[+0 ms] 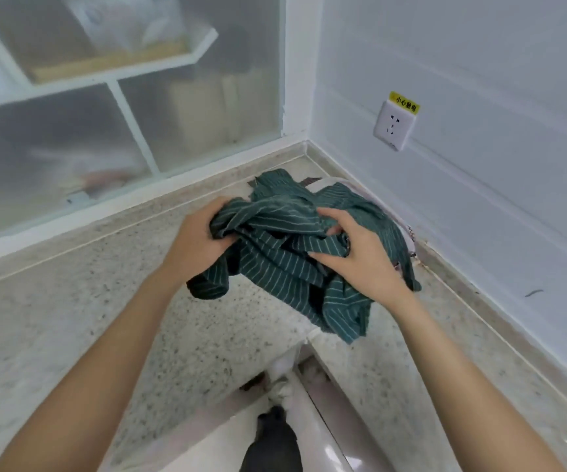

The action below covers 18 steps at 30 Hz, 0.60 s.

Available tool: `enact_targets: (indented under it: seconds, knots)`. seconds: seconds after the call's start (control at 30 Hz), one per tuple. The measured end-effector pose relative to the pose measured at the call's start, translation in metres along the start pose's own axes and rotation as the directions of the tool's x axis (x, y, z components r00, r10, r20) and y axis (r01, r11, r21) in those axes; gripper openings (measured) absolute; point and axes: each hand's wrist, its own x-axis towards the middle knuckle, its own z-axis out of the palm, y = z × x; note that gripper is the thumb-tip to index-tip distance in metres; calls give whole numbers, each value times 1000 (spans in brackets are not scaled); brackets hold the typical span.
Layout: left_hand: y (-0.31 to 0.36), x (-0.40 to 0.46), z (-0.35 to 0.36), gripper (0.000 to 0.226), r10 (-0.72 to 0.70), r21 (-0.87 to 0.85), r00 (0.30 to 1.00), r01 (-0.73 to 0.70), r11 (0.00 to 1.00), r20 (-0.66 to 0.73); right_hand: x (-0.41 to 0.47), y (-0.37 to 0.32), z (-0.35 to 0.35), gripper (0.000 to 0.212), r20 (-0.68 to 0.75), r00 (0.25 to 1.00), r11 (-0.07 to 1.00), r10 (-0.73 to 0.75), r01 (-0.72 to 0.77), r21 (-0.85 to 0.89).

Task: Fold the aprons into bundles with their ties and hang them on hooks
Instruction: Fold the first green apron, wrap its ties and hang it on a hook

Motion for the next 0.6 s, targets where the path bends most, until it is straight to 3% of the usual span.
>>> enact_targets:
  seconds: [0.1,0.2,0.27,0.33,0.4,0.5,0.6]
  knots:
    - [11,-72,-3,43,3,11,999,-3,1000,36,-68,-5,22,78,240,970,999,-26,18,38]
    - [26,-140,-6,47,-28,31,998,26,999,57,-119,-14,42,91,438,895,996,-87,68,60]
    - [36,-175,-8,54,-66,68,992,59,996,105,-138,-23,56,93,463,881,994,-95,105,3]
    - [44,-213,-13,53,-109,101,982,94,990,154,-155,-39,75,92,425,884,971,-196,236,-44]
    - [49,-243,-21,46,-139,102,977,124,987,161,-164,-53,98,73,408,866,944,-288,328,-30]
    - [46,-284,-43,46,-247,126,953,227,966,177,-172,-73,130,24,372,867,942,-332,327,80]
    - [26,-326,-73,59,-391,209,881,343,916,266,-178,-100,147,8,374,875,948,-307,247,201]
